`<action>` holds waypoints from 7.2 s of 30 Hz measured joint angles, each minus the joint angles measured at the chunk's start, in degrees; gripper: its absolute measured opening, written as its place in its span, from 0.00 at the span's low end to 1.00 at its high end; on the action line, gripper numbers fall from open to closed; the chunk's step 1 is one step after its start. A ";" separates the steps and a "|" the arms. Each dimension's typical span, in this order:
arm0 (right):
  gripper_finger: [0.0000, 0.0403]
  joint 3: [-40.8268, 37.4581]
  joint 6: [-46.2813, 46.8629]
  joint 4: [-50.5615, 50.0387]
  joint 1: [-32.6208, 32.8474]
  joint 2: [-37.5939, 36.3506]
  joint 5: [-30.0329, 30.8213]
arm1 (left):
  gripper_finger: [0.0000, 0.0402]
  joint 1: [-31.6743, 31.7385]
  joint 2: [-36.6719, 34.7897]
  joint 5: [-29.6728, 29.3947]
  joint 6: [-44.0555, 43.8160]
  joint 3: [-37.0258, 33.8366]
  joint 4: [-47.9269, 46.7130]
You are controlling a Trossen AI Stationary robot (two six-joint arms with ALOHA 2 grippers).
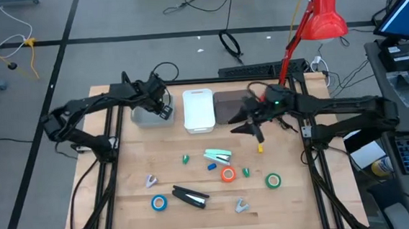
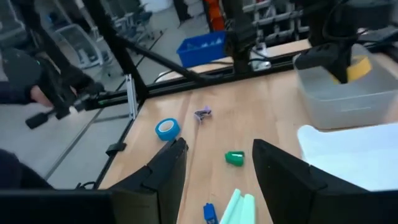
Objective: Pick and place Stapler, Stapler remover, tape
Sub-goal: Put the yellow tape into the gray bin, then put the green tape into the gray bin
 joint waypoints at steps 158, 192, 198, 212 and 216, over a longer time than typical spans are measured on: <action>0.53 -15.52 49.88 -34.75 30.96 5.23 7.11 | 0.52 -24.61 -32.48 1.26 -11.74 -0.06 -0.50; 0.18 -15.74 49.66 -35.01 33.82 11.37 7.42 | 0.52 -24.61 -32.48 1.08 -11.22 -0.06 -0.48; 0.09 -15.94 49.62 -33.69 33.84 9.80 7.45 | 0.52 -24.61 -32.48 1.08 -11.97 -0.06 -0.48; 0.09 -15.79 51.72 -8.85 29.90 -0.33 22.45 | 0.52 -24.61 -32.21 1.60 -17.84 -0.06 7.19; 0.09 -15.79 46.62 -0.08 26.22 -0.78 27.80 | 0.52 -24.61 -30.82 4.98 -17.83 -0.06 12.50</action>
